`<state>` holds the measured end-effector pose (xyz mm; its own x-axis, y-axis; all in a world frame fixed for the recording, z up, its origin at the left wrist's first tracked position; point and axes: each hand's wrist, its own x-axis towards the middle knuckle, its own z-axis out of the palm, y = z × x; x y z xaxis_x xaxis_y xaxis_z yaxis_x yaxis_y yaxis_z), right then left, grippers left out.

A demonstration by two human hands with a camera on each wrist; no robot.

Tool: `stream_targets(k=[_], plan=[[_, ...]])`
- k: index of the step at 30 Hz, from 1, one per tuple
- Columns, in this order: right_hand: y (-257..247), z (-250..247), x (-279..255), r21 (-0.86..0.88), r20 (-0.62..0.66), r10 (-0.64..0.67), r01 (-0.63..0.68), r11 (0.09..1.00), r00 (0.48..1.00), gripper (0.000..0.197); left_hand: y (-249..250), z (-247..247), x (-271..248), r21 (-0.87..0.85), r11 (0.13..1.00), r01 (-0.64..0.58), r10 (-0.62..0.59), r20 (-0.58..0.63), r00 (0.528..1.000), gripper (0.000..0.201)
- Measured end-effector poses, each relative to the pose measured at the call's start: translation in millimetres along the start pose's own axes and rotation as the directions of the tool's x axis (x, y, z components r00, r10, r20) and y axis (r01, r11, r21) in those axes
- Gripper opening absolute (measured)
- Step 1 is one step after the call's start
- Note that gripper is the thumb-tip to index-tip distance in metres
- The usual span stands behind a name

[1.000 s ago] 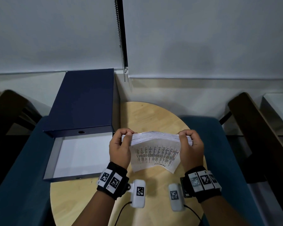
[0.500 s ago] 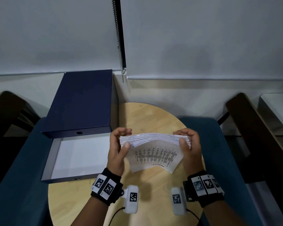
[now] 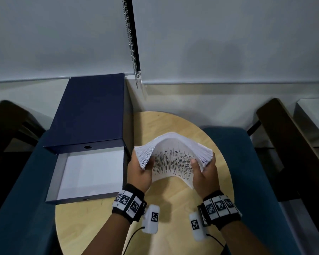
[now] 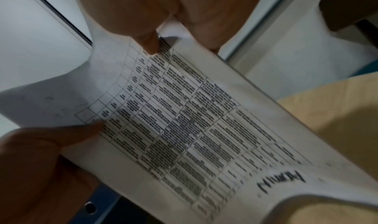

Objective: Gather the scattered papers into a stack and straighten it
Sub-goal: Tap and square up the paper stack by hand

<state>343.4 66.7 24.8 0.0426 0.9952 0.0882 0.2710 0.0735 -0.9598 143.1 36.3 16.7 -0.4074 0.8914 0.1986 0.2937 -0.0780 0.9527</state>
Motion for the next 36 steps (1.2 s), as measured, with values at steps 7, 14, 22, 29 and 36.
stream_targets(k=[7,14,22,29,36], plan=[[22.1,0.3,-6.3,-0.075,0.077,0.165,-0.160,0.984,0.983,0.042,-34.9,2.9,-16.3,0.068,0.964,0.258,-0.263,0.076,0.962,0.048],[10.9,-2.9,1.4,-0.034,0.040,0.134,-0.133,0.991,0.990,0.050,-35.9,-7.4,-7.8,0.048,0.966,0.253,-0.255,0.046,0.966,0.049],[15.9,-0.6,1.7,-0.059,0.056,0.155,-0.151,0.987,0.986,0.034,-42.9,-7.9,-10.6,0.087,0.939,0.333,-0.340,0.085,0.937,0.037],[6.4,-3.5,5.5,-0.095,0.074,0.144,-0.137,0.986,0.987,0.027,-46.7,-7.8,-7.9,0.047,0.938,0.345,-0.348,0.085,0.934,0.048],[-24.0,-27.4,23.2,-0.006,0.050,0.090,-0.090,0.996,0.995,0.026,-38.8,-21.1,-23.4,-0.017,0.933,0.361,-0.347,0.232,0.909,0.055]])
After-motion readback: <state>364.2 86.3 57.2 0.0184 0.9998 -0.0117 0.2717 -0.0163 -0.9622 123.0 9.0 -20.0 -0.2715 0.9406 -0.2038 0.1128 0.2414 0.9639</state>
